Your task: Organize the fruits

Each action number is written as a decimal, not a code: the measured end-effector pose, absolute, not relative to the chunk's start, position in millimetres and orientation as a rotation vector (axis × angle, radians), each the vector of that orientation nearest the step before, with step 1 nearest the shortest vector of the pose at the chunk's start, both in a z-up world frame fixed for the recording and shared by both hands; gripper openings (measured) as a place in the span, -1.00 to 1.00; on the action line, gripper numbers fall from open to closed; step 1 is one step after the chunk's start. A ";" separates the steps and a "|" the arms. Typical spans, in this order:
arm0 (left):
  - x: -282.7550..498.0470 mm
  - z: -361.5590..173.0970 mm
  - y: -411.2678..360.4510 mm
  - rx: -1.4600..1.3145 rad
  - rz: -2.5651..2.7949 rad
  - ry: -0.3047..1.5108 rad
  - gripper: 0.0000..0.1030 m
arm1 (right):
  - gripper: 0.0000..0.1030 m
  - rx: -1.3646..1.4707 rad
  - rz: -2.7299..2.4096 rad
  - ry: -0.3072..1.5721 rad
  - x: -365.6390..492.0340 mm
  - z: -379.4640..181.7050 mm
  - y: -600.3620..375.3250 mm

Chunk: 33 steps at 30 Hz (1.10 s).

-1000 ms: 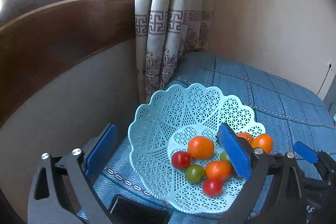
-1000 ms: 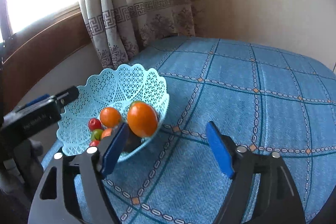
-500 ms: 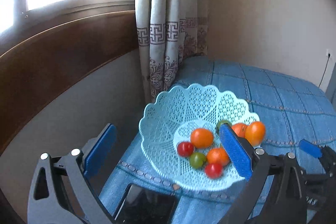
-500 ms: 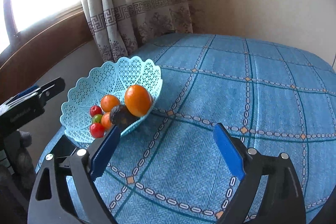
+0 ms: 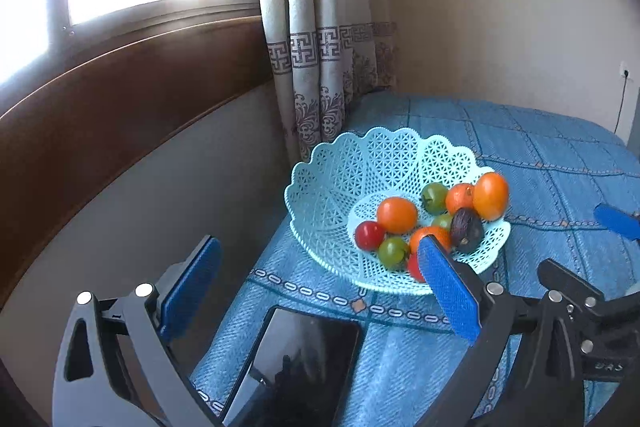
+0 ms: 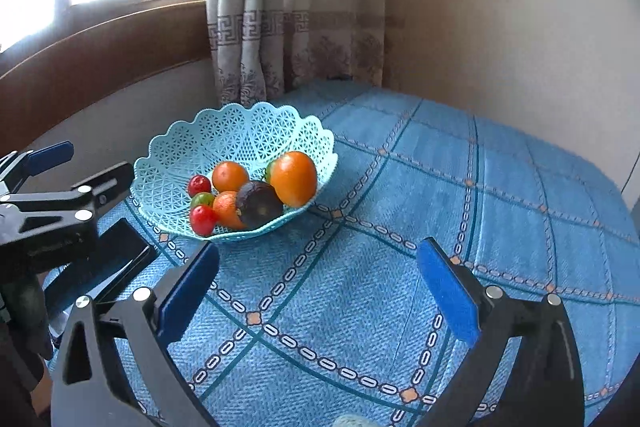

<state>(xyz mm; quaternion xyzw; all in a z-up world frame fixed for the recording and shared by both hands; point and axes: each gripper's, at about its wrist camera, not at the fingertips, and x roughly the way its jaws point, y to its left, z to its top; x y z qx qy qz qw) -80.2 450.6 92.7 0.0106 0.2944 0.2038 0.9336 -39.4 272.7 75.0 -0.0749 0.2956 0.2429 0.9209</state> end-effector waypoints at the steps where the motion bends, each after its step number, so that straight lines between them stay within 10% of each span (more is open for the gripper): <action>1: -79.2 91.5 450.7 0.021 0.417 0.604 0.94 | 0.91 -0.163 0.501 0.609 -40.6 74.9 274.0; 33: -75.2 80.1 446.4 0.032 0.407 0.607 0.94 | 0.91 -0.238 0.495 0.642 -39.2 65.6 292.6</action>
